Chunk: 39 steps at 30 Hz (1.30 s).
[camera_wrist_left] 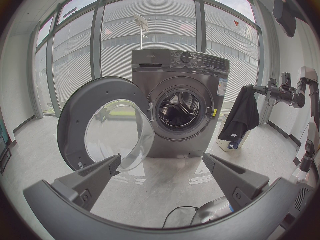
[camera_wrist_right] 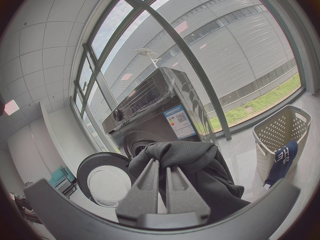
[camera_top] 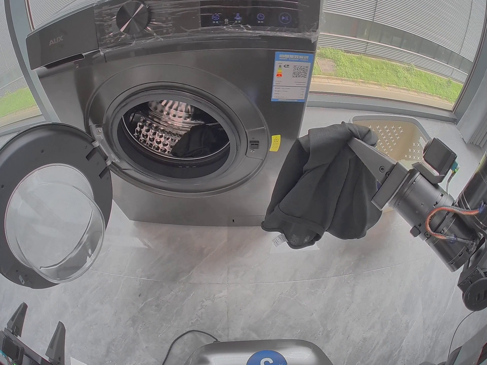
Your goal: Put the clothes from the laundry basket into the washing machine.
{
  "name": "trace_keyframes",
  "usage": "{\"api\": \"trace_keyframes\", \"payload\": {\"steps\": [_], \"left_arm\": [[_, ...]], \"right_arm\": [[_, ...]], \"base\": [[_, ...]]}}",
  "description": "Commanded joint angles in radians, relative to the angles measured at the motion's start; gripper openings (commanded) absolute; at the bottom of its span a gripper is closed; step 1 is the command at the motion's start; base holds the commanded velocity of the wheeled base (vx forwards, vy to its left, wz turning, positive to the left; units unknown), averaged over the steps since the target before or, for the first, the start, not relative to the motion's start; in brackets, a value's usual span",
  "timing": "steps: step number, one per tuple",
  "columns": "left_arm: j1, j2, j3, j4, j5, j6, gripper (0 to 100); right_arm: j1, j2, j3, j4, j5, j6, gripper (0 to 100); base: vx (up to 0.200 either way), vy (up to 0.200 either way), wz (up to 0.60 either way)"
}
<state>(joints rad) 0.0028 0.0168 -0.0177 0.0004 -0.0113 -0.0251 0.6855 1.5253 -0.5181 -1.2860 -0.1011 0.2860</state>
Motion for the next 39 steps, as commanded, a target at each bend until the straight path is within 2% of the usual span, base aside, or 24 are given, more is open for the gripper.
{"api": "trace_keyframes", "payload": {"steps": [1, 7, 13, 19, 25, 39], "left_arm": [[0.0, -0.012, 0.015, 0.0, 0.001, -0.001, 100], [0.0, -0.012, 0.015, 0.0, 0.001, -0.001, 100], [0.0, -0.012, 0.015, 0.0, 0.001, -0.001, 100], [0.0, -0.012, 0.015, 0.0, 0.001, -0.003, 100], [0.0, -0.012, 0.015, 0.0, 0.001, -0.003, 100], [0.0, -0.012, 0.015, 0.0, 0.001, -0.004, 100]], "right_arm": [[0.0, 0.001, 0.0, -0.001, 0.0, -0.001, 0], [0.0, 0.001, 0.003, -0.001, 0.0, -0.001, 0], [-0.001, 0.001, 0.003, -0.001, 0.001, 0.001, 0], [-0.001, 0.001, 0.004, -0.001, 0.001, -0.001, 0], [-0.001, 0.001, 0.004, 0.0, 0.001, -0.001, 0], [-0.004, 0.001, 0.004, 0.0, 0.001, 0.001, 0]], "base": [[0.0, 0.2, 0.0], [0.0, 0.2, 0.0], [0.0, 0.0, 0.0], [-0.2, 0.0, 0.0], [0.0, 0.0, 0.0], [0.0, 0.2, 0.0]]}}
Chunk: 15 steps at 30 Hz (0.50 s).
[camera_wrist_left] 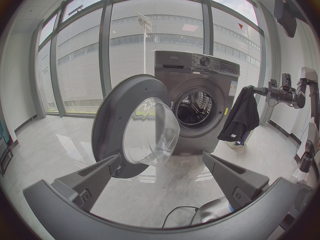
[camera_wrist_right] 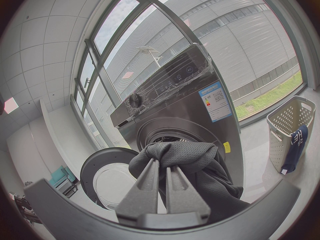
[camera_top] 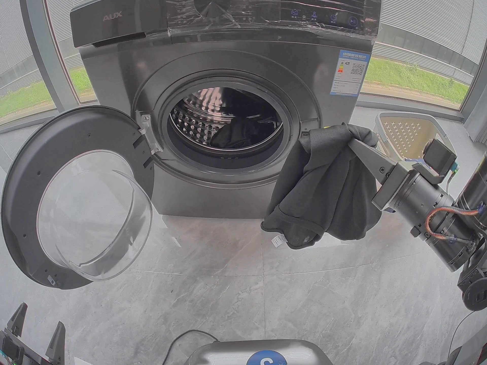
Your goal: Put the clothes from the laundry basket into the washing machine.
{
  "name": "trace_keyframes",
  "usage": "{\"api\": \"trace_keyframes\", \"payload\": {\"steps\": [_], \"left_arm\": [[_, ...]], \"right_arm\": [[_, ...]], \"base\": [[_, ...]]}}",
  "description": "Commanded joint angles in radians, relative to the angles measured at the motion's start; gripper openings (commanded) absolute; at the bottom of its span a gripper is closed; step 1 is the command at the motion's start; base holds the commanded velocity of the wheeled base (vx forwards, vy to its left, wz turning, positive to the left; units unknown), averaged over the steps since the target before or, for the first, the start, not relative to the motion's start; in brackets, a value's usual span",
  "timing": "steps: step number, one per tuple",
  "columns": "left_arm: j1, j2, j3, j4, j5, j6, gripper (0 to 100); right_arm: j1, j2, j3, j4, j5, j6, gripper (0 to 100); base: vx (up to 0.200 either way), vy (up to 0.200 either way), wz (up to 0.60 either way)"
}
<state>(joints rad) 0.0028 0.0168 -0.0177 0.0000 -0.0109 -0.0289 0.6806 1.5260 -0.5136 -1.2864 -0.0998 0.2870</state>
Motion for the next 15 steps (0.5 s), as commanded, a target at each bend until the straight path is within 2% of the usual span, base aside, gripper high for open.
{"api": "trace_keyframes", "payload": {"steps": [1, 15], "left_arm": [[0.0, -0.012, 0.015, 0.0, 0.0, 0.0, 100], [0.002, -0.012, 0.015, -0.002, 0.0, 0.007, 100]], "right_arm": [[0.0, 0.0, 0.0, 0.001, 0.0, 0.0, 0], [0.002, 0.0, 0.032, 0.001, 0.002, -0.002, 0]], "base": [[0.0, 0.2, 0.0], [0.0, 0.0, 0.0]]}}
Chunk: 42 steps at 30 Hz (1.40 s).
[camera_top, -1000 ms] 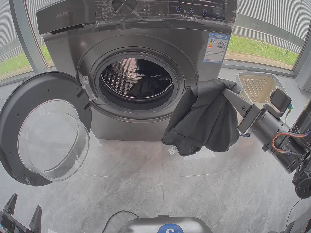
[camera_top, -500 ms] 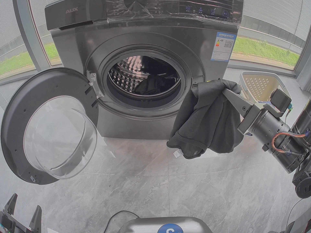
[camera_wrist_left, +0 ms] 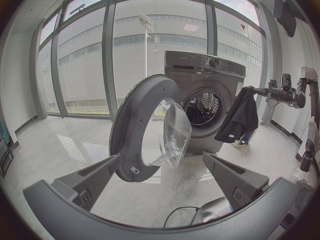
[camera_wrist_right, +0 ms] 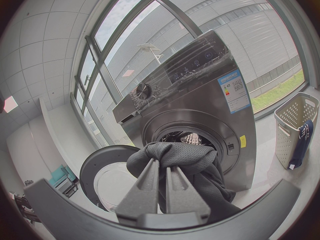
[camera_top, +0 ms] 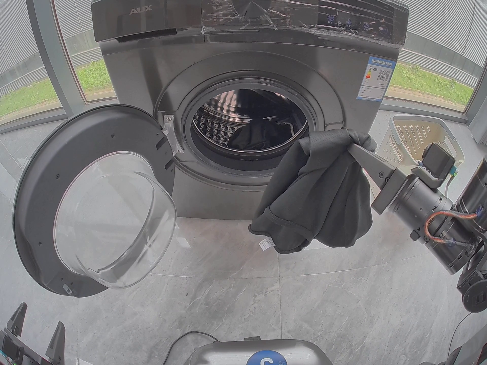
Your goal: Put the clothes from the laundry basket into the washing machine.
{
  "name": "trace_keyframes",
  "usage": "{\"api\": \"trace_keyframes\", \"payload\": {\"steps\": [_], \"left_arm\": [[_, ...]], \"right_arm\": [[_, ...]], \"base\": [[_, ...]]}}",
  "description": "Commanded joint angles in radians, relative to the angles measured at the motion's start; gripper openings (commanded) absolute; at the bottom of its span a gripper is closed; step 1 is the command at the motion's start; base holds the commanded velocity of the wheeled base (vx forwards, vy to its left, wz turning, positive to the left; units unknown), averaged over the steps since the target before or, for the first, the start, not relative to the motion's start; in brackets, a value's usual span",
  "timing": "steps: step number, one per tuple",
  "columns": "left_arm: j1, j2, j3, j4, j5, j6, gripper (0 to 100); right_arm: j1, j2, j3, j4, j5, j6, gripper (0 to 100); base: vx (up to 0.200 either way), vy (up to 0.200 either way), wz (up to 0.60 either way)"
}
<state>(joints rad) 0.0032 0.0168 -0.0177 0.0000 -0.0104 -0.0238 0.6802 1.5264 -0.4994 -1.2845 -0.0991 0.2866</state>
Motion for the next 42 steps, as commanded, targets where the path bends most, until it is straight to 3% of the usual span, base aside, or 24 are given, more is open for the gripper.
{"api": "trace_keyframes", "payload": {"steps": [1, 5, 13, 16, 17, 20, 24, 25, 28, 29, 31, 32, 33, 35, 37, 39, 40, 42], "left_arm": [[0.001, -0.014, 0.015, -0.002, -0.002, 0.007, 100], [0.001, -0.014, 0.016, 0.0, -0.003, 0.033, 100], [-0.011, 0.011, 0.015, -0.002, -0.013, 0.038, 100], [-0.003, -0.017, 0.016, -0.014, -0.02, 0.055, 100], [-0.002, -0.017, -0.005, -0.041, -0.033, 0.038, 100], [-0.003, 0.037, -0.192, -0.106, -0.109, -0.005, 100], [-0.015, 0.169, -0.269, -0.058, -0.212, -0.005, 100], [-0.012, 0.258, -0.266, -0.06, -0.275, -0.005, 100], [-0.011, 0.376, -0.275, -0.075, -0.359, 0.004, 100], [-0.014, 0.468, -0.289, -0.101, -0.411, 0.021, 100], [-0.015, 0.545, -0.294, -0.133, -0.442, 0.036, 100], [-0.026, 0.658, -0.298, -0.21, -0.47, 0.05, 100], [-0.026, 0.658, -0.298, -0.21, -0.47, 0.05, 100], [-0.112, 0.842, -0.295, -0.376, -0.476, 0.048, 100], [-0.177, 0.931, -0.295, -0.459, -0.47, 0.042, 100], [-0.177, 0.931, -0.295, -0.459, -0.47, 0.042, 100], [-0.262, 1.083, -0.288, -0.584, -0.442, 0.042, 100], [-0.305, 1.154, -0.283, -0.623, -0.422, 0.042, 100]], "right_arm": [[0.004, 0.001, 0.019, -0.001, 0.001, 0.0, 0], [0.019, 0.017, 0.005, 0.004, 0.003, 0.003, 0], [0.056, 0.086, -0.084, 0.013, -0.011, -0.014, 0], [0.058, 0.098, -0.108, 0.013, -0.016, -0.014, 0], [0.058, 0.101, -0.122, 0.013, -0.016, -0.012, 0], [0.061, 0.106, -0.156, 0.017, -0.011, -0.012, 0], [0.058, 0.149, -0.222, 0.022, -0.008, -0.014, 0], [0.056, 0.173, -0.255, 0.027, -0.005, -0.014, 0], [0.056, 0.192, -0.292, 0.034, -0.002, -0.014, 0], [0.061, 0.204, -0.312, 0.05, -0.002, -0.014, 0], [0.062, 0.209, -0.323, 0.062, -0.002, -0.014, 0], [0.062, 0.221, -0.349, 0.082, -0.002, -0.014, 0], [0.062, 0.221, -0.349, 0.082, -0.002, -0.014, 0], [0.059, 0.255, -0.412, 0.103, -0.002, -0.014, 0], [0.055, 0.275, -0.45, 0.109, -0.004, -0.014, 0], [0.055, 0.275, -0.45, 0.109, -0.004, -0.014, 0], [0.051, 0.308, -0.515, 0.122, -0.005, -0.014, 0], [0.051, 0.317, -0.545, 0.123, -0.01, -0.014, 0]], "base": [[0.0, 0.0, 0.0], [0.0, 0.0, 0.0], [0.0, 0.0, 0.0], [0.0, 0.0, 0.0], [0.0, 0.0, 0.0], [0.0, 0.0, 0.0], [0.0, 0.0, 0.0], [0.0, 0.0, 0.0], [0.0, 0.0, 0.0], [0.0, 0.0, 0.0], [0.0, 0.0, 0.0], [0.0, 0.0, 0.0], [0.0, 0.0, 0.0], [0.0, 0.0, 0.0], [0.0, 0.0, 0.0], [0.0, 0.0, 0.0], [0.0, 0.0, 0.0], [0.0, 0.0, 0.0]]}}
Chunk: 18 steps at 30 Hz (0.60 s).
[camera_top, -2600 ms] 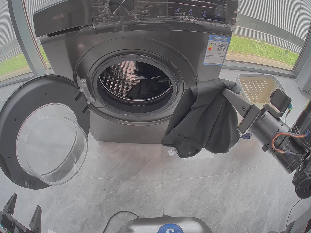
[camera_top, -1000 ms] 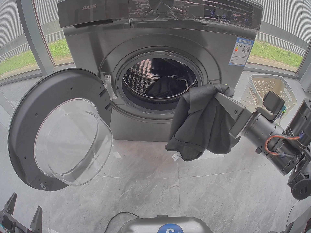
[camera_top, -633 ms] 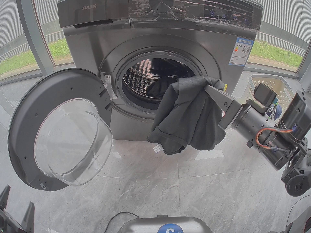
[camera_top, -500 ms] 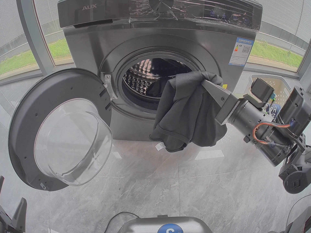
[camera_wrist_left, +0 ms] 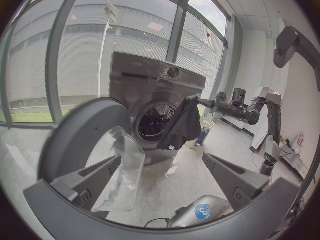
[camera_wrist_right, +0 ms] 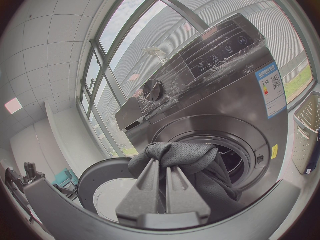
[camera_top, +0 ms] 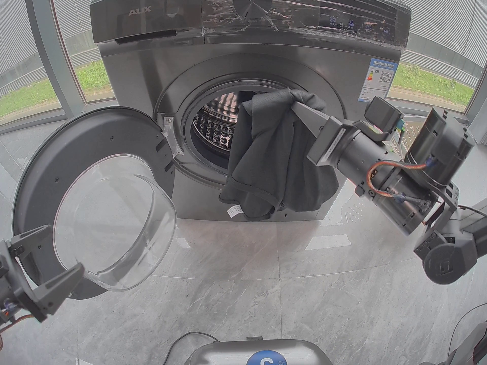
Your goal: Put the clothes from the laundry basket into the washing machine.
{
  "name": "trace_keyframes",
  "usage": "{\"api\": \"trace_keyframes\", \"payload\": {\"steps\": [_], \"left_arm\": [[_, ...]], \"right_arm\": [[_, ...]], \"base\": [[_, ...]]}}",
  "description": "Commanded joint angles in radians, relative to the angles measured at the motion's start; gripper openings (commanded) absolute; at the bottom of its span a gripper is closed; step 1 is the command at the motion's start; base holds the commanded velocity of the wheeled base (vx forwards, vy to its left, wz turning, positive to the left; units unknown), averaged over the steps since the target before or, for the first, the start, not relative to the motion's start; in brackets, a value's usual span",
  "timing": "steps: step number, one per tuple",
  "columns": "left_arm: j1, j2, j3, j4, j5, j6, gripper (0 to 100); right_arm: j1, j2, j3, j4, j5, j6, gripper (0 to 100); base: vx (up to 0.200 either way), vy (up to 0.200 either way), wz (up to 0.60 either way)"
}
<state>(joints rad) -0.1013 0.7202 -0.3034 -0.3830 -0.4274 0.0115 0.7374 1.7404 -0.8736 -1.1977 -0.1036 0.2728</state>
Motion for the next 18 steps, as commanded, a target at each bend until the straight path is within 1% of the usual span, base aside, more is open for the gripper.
{"api": "trace_keyframes", "payload": {"steps": [1, 2, 4, 7, 9, 12, 14, 16, 17, 18], "left_arm": [[-0.227, 0.492, 0.003, -0.257, 0.006, 0.005, 100], [-0.242, 0.532, 0.0, -0.275, 0.013, 0.002, 100], [-0.252, 0.597, -0.006, -0.323, 0.019, -0.002, 100], [-0.265, 0.686, -0.025, -0.402, 0.021, -0.005, 100], [-0.284, 0.752, -0.034, -0.456, 0.019, -0.019, 100], [-0.316, 0.829, -0.04, -0.499, 0.018, -0.031, 100], [-0.336, 0.875, -0.06, -0.522, 0.019, -0.042, 100], [-0.35, 0.913, -0.092, -0.545, 0.018, -0.077, 100], [-0.35, 0.913, -0.092, -0.545, 0.018, -0.077, 100], [-0.37, 0.943, -0.12, -0.563, 0.016, -0.117, 100]], "right_arm": [[-0.007, 0.108, -0.188, 0.036, -0.007, 0.0, 0], [-0.009, 0.111, -0.203, 0.04, -0.01, 0.002, 0], [-0.01, 0.113, -0.225, 0.047, -0.01, 0.003, 0], [-0.01, 0.113, -0.226, 0.053, -0.011, 0.005, 0], [-0.012, 0.114, -0.217, 0.055, -0.014, 0.005, 0], [-0.015, 0.125, -0.208, 0.052, -0.047, 0.002, 0], [-0.015, 0.133, -0.202, 0.044, -0.053, 0.002, 0], [-0.01, 0.133, -0.194, 0.044, -0.053, 0.002, 0], [-0.01, 0.133, -0.194, 0.044, -0.053, 0.002, 0], [-0.007, 0.131, -0.191, 0.047, -0.054, 0.002, 0]], "base": [[0.0, 0.0, 0.0], [0.0, 0.0, 0.0], [0.0, 0.0, 0.0], [0.0, 0.0, 0.0], [0.0, 0.0, 0.0], [0.0, 0.0, 0.0], [0.0, 0.0, 0.0], [0.0, 0.0, 0.0], [0.0, 0.0, 0.0], [0.0, 0.0, 0.0]]}}
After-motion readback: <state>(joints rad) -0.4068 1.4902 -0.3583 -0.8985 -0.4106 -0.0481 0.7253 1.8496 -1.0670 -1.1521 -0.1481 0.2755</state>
